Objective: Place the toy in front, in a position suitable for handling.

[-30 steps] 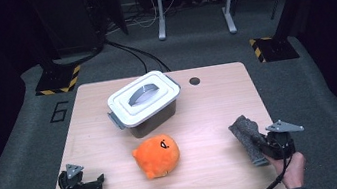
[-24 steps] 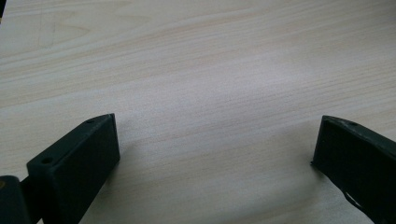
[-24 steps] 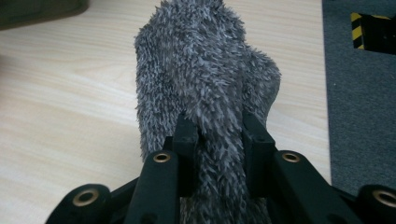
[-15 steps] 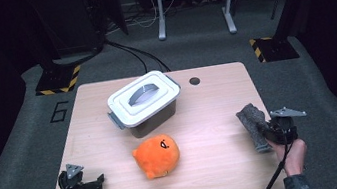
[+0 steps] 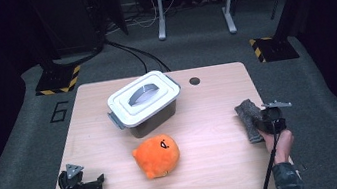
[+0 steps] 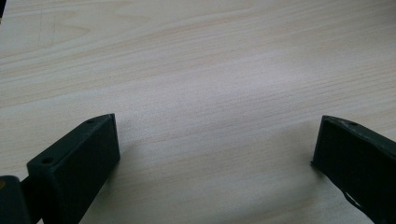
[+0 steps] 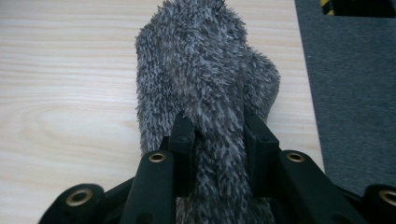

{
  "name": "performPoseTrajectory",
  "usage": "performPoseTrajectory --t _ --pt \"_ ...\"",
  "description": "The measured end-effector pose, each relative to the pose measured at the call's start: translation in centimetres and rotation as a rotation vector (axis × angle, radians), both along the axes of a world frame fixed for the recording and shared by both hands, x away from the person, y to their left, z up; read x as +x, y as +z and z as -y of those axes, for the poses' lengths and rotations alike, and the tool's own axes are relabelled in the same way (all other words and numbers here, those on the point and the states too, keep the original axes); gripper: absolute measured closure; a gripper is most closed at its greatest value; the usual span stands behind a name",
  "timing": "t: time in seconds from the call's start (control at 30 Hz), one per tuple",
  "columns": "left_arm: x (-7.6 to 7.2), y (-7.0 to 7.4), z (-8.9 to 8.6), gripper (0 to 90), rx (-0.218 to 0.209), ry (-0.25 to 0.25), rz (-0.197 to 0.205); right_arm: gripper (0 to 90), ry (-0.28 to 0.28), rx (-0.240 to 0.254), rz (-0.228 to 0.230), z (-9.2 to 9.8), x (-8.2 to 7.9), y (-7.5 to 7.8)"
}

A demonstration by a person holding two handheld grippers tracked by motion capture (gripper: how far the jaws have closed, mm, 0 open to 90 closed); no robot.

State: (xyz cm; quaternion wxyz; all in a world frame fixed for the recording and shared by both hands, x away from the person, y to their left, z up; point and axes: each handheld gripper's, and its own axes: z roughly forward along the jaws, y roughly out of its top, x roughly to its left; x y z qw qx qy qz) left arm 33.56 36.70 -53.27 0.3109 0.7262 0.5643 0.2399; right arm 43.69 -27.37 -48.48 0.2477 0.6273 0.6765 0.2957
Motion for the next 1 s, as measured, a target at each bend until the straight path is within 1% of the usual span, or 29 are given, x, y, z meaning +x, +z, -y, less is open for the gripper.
performPoseTrajectory --t 0.03,0.1,0.13,0.17,0.27,0.3,0.33,0.37,0.4,0.43,0.47,0.5,0.53,0.6,0.63,0.7,0.73,0.77,0.8,0.83,0.87,1.0 --pt "0.0 0.0 0.0 0.1 0.000 0.000 0.000 68.5 -0.005 -0.002 -0.001 0.0 0.2 -0.2" --pt "0.0 0.0 0.0 0.1 0.000 0.000 0.000 68.2 -0.022 0.016 -0.003 0.0 0.9 -0.5" --pt "0.0 0.0 0.0 0.1 0.000 0.000 0.000 68.0 -0.031 0.001 -0.006 0.0 1.2 -0.7" --pt "0.0 0.0 0.0 0.1 0.000 0.000 0.000 67.6 -0.034 0.003 -0.006 -0.1 1.4 -0.8" --pt "0.0 0.0 0.0 0.1 0.001 0.000 -0.001 65.2 -0.037 0.007 -0.030 -0.4 2.0 -1.4" --pt "0.0 0.0 0.0 0.1 0.000 0.000 0.000 63.1 -0.040 0.015 -0.028 -0.4 2.1 -1.7" --pt "0.0 0.0 0.0 0.1 0.000 0.000 0.000 60.8 -0.027 0.012 -0.022 -0.3 2.2 -1.8" --pt "0.0 0.0 0.0 0.1 0.000 0.000 -0.001 55.8 -0.033 0.016 -0.028 -0.3 2.2 -1.8" --pt "0.0 0.0 0.0 0.1 0.000 0.000 0.000 48.7 -0.025 0.014 -0.031 -0.3 2.2 -1.7" --pt "0.0 0.0 0.0 0.1 0.000 0.000 0.000 43.5 -0.012 0.028 -0.031 -0.2 2.1 -1.7" --pt "0.0 0.0 0.0 0.1 0.001 -0.001 -0.001 35.4 -0.004 0.027 -0.022 -0.1 1.8 -1.4" --pt "0.0 0.0 0.0 0.1 0.001 -0.001 0.000 31.3 -0.005 0.018 -0.011 -0.1 1.4 -1.1" --pt "0.0 0.0 0.0 0.1 0.000 0.000 0.000 27.6 0.003 0.029 0.002 -0.1 1.0 -0.7" --pt "0.0 0.0 0.0 0.1 0.000 -0.001 -0.001 18.8 0.015 0.031 0.013 0.1 0.3 -0.1" --pt "0.0 0.0 0.0 0.1 0.001 -0.001 -0.001 15.0 0.031 0.031 0.012 0.1 -0.2 0.3" --pt "0.0 0.0 0.0 0.1 0.000 0.000 -0.001 13.3 0.052 0.038 0.015 0.1 -1.3 0.8" --pt "0.0 0.0 0.0 0.1 0.000 0.000 -0.001 11.7 0.065 0.043 0.010 0.1 -1.8 1.0" --pt "0.0 0.0 0.0 0.1 0.000 0.000 -0.001 9.9 0.080 0.046 0.016 0.1 -2.5 1.2" --pt "0.0 0.0 0.0 0.1 0.000 0.000 0.000 8.9 0.082 0.042 0.016 0.1 -2.9 1.2" --pt "0.0 0.0 0.0 0.1 0.000 0.000 0.000 6.6 0.091 0.034 0.012 0.0 -3.6 1.3" --pt "0.0 0.0 0.0 0.1 0.000 0.000 -0.001 6.3 0.097 0.041 0.018 0.0 -4.2 1.2" --pt "0.0 0.0 0.0 0.1 0.001 -0.001 -0.001 2.7 0.111 0.040 0.017 -0.1 -6.3 0.7"
